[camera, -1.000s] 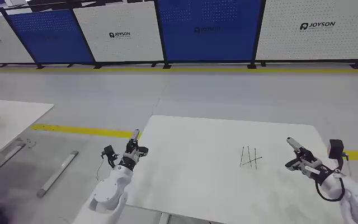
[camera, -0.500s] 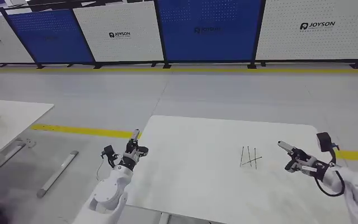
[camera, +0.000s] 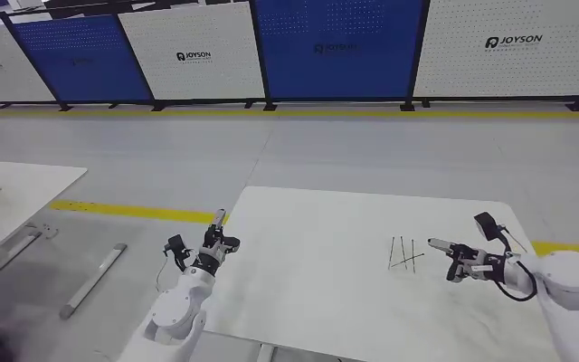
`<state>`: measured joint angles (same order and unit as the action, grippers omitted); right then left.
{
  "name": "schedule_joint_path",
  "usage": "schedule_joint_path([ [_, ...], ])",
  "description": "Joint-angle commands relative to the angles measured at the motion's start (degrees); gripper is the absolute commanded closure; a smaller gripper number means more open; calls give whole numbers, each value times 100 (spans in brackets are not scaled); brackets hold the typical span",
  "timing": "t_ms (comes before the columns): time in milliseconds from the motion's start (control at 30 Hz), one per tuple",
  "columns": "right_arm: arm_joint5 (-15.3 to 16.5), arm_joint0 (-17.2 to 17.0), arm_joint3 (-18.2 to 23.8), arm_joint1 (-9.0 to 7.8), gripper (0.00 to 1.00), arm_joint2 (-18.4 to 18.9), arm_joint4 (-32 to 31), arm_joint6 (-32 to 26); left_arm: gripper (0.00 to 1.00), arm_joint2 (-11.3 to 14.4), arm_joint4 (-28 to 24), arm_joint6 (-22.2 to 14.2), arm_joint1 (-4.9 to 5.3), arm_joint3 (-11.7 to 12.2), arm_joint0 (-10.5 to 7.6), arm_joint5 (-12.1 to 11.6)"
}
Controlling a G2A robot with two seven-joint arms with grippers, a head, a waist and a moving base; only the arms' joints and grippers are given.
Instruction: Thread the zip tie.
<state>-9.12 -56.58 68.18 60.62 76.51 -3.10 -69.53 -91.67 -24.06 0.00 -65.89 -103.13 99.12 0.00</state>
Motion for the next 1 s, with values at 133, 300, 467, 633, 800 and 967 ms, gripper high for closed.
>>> schedule_joint_path([
  [133, -8, 29, -48, 3, 0, -18, 6, 9, 0, 0, 0, 0, 0, 0, 0, 0],
  [300, 15, 15, -41, 4, 0, -17, 10, 54, 0, 0, 0, 0, 0, 0, 0, 0],
  [467, 887, -252, -36, 10, 0, 55, 188, 773, 0, 0, 0, 0, 0, 0, 0, 0],
  [633, 1391, -161, -372, 17, 0, -39, 160, 887, 0, 0, 0, 0, 0, 0, 0, 0],
  [800, 1689, 457, -1203, 107, 0, -399, 581, 11, 0, 0, 0, 0, 0, 0, 0, 0],
  [967, 1689, 457, -1203, 107, 0, -399, 581, 11, 0, 0, 0, 0, 0, 0, 0, 0],
])
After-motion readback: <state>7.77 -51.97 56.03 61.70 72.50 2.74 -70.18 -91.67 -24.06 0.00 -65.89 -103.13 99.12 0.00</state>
